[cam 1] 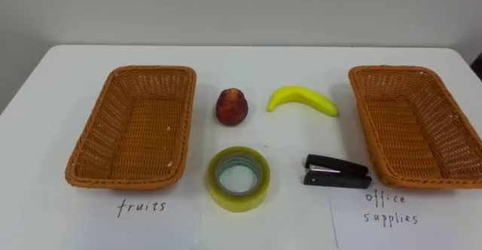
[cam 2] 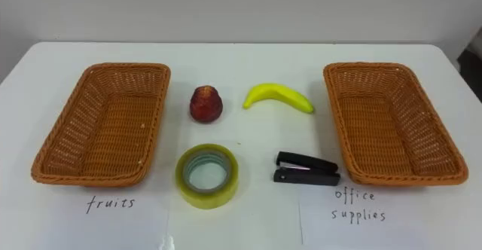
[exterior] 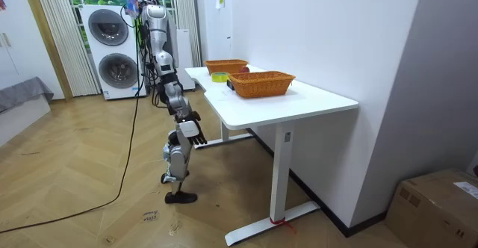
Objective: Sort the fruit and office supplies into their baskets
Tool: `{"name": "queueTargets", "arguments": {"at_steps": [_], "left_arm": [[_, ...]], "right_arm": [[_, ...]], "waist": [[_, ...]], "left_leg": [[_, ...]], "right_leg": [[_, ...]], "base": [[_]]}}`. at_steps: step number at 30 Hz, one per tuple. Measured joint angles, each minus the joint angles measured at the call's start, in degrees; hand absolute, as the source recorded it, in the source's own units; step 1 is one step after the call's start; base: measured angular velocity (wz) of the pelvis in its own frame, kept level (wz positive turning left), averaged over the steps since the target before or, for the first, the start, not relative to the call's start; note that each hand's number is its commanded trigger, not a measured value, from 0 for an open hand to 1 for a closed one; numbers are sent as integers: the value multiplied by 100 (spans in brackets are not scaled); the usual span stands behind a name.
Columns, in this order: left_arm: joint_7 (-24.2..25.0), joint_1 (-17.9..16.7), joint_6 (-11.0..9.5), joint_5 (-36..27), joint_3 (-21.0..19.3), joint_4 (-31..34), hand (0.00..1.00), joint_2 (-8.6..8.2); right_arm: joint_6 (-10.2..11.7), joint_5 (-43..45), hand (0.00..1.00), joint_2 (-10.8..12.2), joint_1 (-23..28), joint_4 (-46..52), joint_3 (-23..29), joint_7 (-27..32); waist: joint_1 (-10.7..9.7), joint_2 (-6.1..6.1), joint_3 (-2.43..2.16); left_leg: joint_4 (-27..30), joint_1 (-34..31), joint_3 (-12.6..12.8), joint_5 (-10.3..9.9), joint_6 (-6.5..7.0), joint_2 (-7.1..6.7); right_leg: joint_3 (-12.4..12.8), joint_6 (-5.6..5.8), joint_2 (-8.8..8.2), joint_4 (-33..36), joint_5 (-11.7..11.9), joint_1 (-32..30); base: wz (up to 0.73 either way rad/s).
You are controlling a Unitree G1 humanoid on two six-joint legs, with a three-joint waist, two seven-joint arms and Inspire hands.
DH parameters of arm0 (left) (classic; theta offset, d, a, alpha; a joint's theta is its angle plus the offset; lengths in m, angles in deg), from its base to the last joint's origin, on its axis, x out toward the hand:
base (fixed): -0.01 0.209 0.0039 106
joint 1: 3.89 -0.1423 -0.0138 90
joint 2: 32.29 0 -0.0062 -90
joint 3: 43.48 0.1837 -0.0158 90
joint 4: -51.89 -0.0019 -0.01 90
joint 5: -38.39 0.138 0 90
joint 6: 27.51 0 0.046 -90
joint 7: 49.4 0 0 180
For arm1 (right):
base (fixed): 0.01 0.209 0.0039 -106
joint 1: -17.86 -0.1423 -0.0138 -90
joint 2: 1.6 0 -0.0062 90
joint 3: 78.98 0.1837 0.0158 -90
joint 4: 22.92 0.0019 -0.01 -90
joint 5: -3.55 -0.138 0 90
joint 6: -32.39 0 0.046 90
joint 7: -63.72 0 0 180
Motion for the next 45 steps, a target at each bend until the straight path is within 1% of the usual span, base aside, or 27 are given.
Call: {"name": "queueTargets", "arguments": {"at_steps": [2,4,6,8,14,19,21,23,24,25,27,29,31,32,33,35,36,37,39,40,42,45], "left_arm": [[56,-26,49,2,-1,1,0,0],[115,-54,56,117,-13,8,0,0],[141,-48,57,133,-13,22,0,0],[144,-52,57,230,-11,44,0,0],[141,-48,70,224,-13,123,0,-1],[186,-49,121,225,-12,118,0,0],[195,-46,147,226,-13,116,0,0],[195,-46,171,232,-95,114,0,-1],[185,-47,181,232,-217,109,0,2],[172,-47,191,225,-241,109,0,9],[134,-20,207,223,-356,123,0,18],[100,-23,204,224,-501,125,0,45],[63,-37,200,232,-632,162,0,77],[42,-60,201,241,-724,181,0,103],[32,-63,201,245,-813,199,0,112],[24,-31,199,235,-869,201,0,135],[18,1,194,237,-932,200,0,148],[11,17,191,236,-968,200,0,154],[1,32,185,232,-1086,196,0,200],[0,32,185,232,-1113,197,0,216],[-45,27,183,223,-1137,226,0,261],[-152,-22,165,205,-1138,230,0,261]], "right_arm": [[0,0,0,0,3,0,-1,0],[0,81,0,-4,0,-4,3,4],[0,198,0,-24,0,-3,4,17],[0,206,0,-26,-1,-9,-4,26],[-37,201,0,-24,-3,-15,-4,75],[-94,186,0,-10,1,-15,0,175],[-115,94,0,9,10,-117,9,222],[-125,-85,0,9,12,-225,30,266],[-130,-178,0,5,40,-260,89,305],[-129,-241,0,1,72,-260,150,323],[-131,-331,0,-30,215,-252,422,419],[-139,-334,0,-45,364,-227,608,539],[-207,-397,0,-55,482,-220,835,653],[-255,-509,0,-53,550,-206,949,722],[-259,-591,0,-54,597,-172,1059,785],[-300,-832,0,-83,684,-182,1183,889],[-369,-940,0,-114,689,-191,1310,961],[-377,-977,0,-122,692,-202,1392,994],[-401,-1079,0,-185,694,-241,1694,1142],[-425,-1154,0,-208,688,-237,1750,1188],[-464,-1483,0,-276,701,-209,1977,1383],[-504,-1717,0,-300,717,32,2291,1677]], "waist": [[15,2,-1],[34,5,-3],[97,9,-4],[114,-2,-5],[118,-14,-3],[119,-66,7],[109,-110,15],[114,-145,10],[110,-168,10],[110,-176,9],[95,-182,8],[71,-187,3],[10,-207,-4],[-33,-219,-12],[-42,-225,-13],[-70,-238,-22],[-90,-248,-20],[-99,-252,-18],[-184,-282,-18],[-198,-291,-19],[-223,-308,-17],[-224,-328,-21]], "left_leg": [[10,4,-10,0,0,-2],[12,11,-15,0,0,-2],[12,12,-15,0,0,-1],[9,12,-19,0,0,-2],[-13,23,-58,0,0,-10],[-34,110,-52,0,0,-15],[-34,113,-56,0,0,-14],[-31,108,-56,0,0,-15],[-31,109,-57,0,0,-14],[-31,109,-53,0,0,-14],[-32,106,-2,0,0,-15],[-34,107,16,-1,0,-15],[-50,112,24,-1,0,-15],[-76,126,40,-1,0,-10],[-119,177,83,-1,0,-1],[-132,214,137,-1,0,0],[-132,211,158,-1,0,0],[-131,207,167,-1,1,0],[-127,210,185,-2,2,0],[-127,215,192,-2,2,0],[-125,235,204,-2,3,0],[-148,281,201,-2,3,-4]], "right_leg": [[-17,0,3,-33,0,30],[-25,0,6,-40,0,48],[-25,0,9,-38,0,53],[-43,0,8,-37,0,69],[-57,4,9,-48,-3,92],[-42,13,9,-64,-19,173],[-43,13,11,-58,-21,177],[-44,13,13,-62,-21,175],[-45,13,14,-62,-21,174],[-36,13,14,-59,-21,167],[67,10,21,-50,-23,138],[90,9,19,-45,-24,133],[114,8,18,-39,-32,113],[155,3,24,-28,-42,85],[200,2,35,-23,-42,86],[251,1,33,-7,-43,87],[277,2,29,58,-46,57],[290,1,28,66,-47,42],[319,1,28,65,-47,33],[324,1,28,67,-47,30],[336,1,27,67,-47,36],[353,4,25,68,-50,66]], "base": [[4],[2],[0],[2],[1],[0],[0],[0],[0],[0],[-8],[-6],[-6],[-16],[-21],[-16],[-10],[-9],[-5],[-5],[-2],[0]]}}
